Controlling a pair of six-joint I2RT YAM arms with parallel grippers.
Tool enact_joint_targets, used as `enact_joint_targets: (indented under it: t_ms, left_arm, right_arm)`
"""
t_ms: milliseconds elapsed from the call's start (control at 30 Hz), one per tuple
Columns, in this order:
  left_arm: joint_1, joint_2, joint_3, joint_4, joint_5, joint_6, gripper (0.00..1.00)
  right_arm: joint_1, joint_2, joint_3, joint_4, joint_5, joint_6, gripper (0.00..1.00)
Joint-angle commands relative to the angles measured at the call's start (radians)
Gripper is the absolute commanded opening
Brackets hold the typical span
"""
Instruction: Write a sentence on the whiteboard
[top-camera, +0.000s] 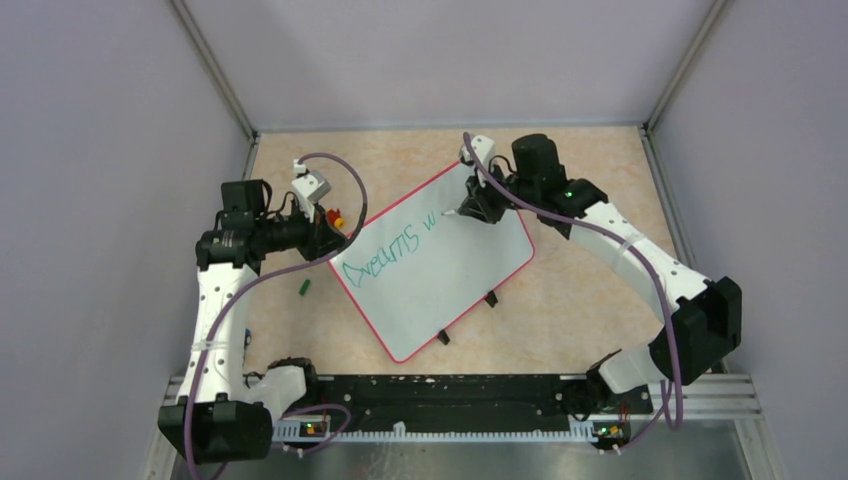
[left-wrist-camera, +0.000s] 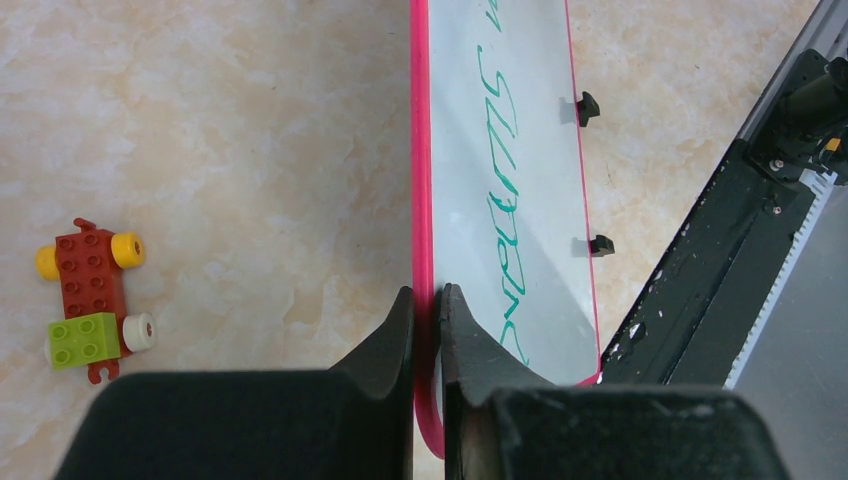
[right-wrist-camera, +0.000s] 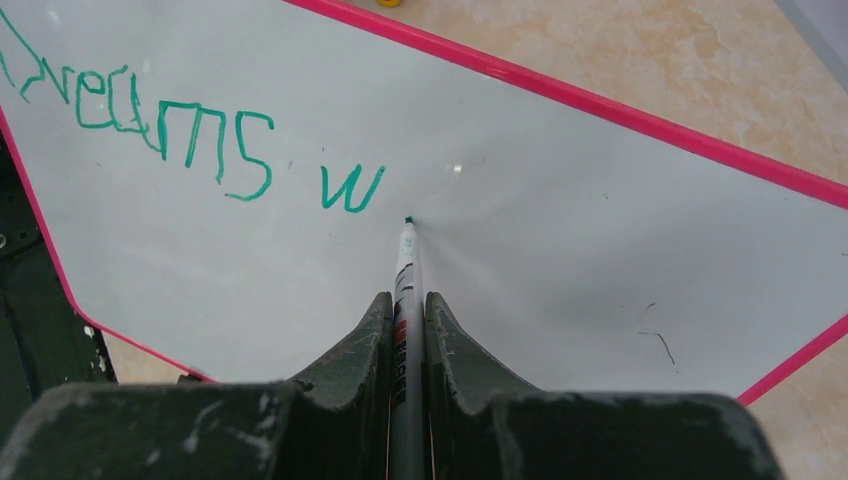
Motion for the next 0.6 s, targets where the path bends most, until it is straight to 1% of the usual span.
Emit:
enact_joint_targets:
  t_ms: [0,333,567]
  left_arm:
    - [-0.017,-0.001,-0.019,0.009,0.004,0.023,0.00]
    - [-0.018,0.000,-0.018,0.008,-0.001,0.024,0.00]
    - [-0.017,0.000,-0.018,0.008,0.000,0.025,0.00]
  right_arm:
    - [0.001,0.014,0.059,0.056,-0.015,0.001,0.00]
    - [0.036,0.031,0.074,0.054,-0.009,-0.004,0.00]
    - [0.046,0.013,0.033,0.047,-0.007,-0.013,0.00]
